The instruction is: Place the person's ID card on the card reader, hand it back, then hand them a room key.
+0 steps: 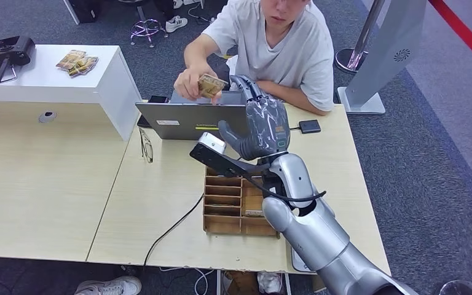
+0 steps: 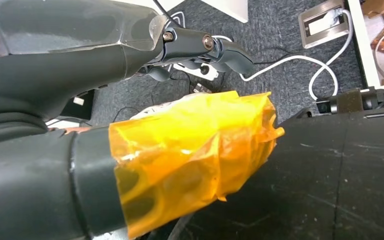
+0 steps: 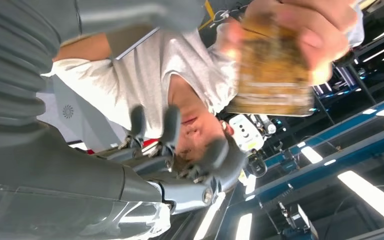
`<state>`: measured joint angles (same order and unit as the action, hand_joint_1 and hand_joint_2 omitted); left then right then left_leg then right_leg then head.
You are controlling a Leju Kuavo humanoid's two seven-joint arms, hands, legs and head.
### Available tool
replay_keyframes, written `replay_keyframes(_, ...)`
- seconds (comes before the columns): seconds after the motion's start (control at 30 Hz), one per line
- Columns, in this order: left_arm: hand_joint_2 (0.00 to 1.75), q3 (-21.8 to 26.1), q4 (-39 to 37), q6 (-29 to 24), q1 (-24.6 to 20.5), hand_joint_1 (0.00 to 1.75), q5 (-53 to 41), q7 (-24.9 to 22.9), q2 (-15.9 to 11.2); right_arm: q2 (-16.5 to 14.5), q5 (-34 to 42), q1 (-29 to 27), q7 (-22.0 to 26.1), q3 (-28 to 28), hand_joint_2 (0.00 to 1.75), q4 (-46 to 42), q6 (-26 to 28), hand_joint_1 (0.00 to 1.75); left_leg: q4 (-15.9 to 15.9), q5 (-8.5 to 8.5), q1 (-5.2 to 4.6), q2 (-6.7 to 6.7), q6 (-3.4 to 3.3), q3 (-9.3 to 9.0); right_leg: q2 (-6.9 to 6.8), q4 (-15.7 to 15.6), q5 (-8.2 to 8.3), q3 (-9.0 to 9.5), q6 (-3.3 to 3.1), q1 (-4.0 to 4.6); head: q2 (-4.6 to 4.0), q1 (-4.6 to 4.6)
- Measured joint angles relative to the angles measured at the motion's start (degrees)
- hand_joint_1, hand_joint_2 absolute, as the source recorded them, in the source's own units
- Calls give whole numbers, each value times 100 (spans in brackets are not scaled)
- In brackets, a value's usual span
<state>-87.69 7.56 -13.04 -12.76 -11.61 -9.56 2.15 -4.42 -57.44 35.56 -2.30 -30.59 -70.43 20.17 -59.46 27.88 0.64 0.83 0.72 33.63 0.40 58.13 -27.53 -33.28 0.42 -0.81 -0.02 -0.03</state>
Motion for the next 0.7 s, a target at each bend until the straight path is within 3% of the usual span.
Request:
replay_keyframes(0.33, 0, 0, 22, -68, 5, 0, -59, -102, 13, 0, 8, -509, 167, 155, 0, -438, 226, 0, 0, 1, 0, 0, 0, 0, 0, -1, -1, -1, 0, 0, 0, 1)
replay_keyframes(0.7, 0, 2, 22, -204, 34, 0, -39, -113, -29, 90, 666, -1545, 736, 631, 0, -1678, 466, 0, 1, 1, 0, -1, 0, 1, 0, -2, -1, -2, 0, 0, 0, 1)
